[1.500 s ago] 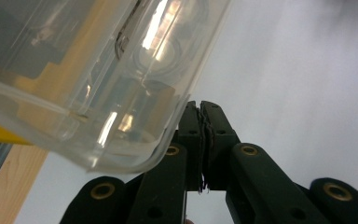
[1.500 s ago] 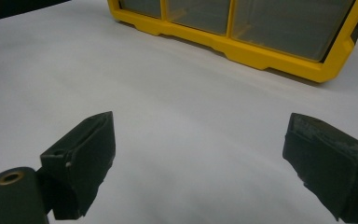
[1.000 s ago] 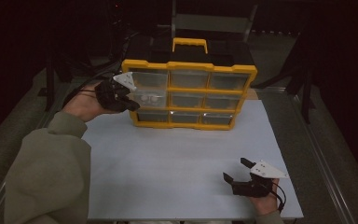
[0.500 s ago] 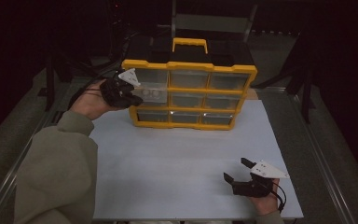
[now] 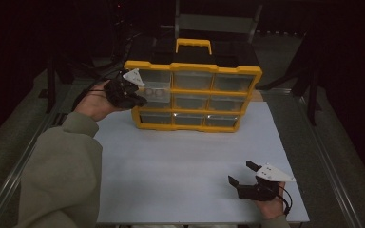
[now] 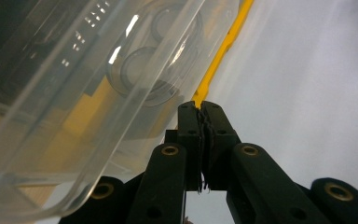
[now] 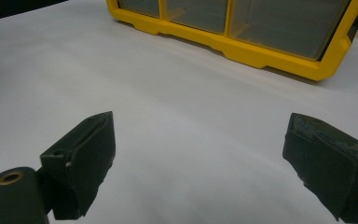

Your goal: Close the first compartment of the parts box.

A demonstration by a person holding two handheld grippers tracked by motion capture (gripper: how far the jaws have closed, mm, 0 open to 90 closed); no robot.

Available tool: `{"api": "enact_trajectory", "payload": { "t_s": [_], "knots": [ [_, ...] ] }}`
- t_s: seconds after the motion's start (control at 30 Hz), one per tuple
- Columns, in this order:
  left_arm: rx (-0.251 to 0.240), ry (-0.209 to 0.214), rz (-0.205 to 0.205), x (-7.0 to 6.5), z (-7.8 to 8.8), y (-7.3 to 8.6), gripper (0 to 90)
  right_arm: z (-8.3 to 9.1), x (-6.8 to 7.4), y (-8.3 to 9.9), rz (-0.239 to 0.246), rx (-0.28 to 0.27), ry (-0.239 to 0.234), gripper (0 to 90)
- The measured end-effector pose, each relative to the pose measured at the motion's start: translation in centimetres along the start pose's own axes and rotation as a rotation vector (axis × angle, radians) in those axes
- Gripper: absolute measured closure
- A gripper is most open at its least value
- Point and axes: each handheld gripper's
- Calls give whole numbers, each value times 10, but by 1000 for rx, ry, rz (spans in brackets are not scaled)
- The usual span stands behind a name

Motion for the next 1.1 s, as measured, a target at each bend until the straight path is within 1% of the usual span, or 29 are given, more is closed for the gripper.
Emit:
{"api": "enact_trajectory", "payload": {
  "t_s": [0.2, 0.23, 0.3, 0.4, 0.47, 0.53, 0.57, 0.7, 0.93, 1.1],
  "knots": [
    [2, -7, 5, 2, -3, -1, 880, 0, 0, 0, 2, 1, 1, 97],
    [-2, -17, 9, 4, -4, -1, 881, 0, 0, 0, 1, 1, -2, 97],
    [-1, -24, 10, 4, -4, -2, 881, 0, 0, 0, -10, 5, -4, 97],
    [-2, -33, 14, 6, -5, -3, 879, 0, 0, 0, -10, 6, -4, 97],
    [-1, -39, 17, 6, -6, -4, 878, 0, 0, 0, -18, 5, 1, 97],
    [0, -38, 19, 7, -6, -4, 875, 1, -1, 0, -9, 6, -1, 97],
    [2, -39, 17, 7, -6, -4, 874, 1, 0, 0, -20, 5, 1, 97],
    [3, -47, 19, 9, -7, -5, 874, 1, 0, 0, -22, 12, 3, 97],
    [-7, -56, 29, 13, -9, -6, 878, 1, -1, 1, -27, 9, 3, 97],
    [-13, -64, 35, 17, -11, -6, 879, 1, -1, 1, -22, 13, 9, 97]
  ]
}}
Point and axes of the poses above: each handheld gripper's, and its own axes: z roughly backward along the jaws, y roughly out of its underside, x roughly to its left, and after that the axes turned 6 degrees about y, right-handed
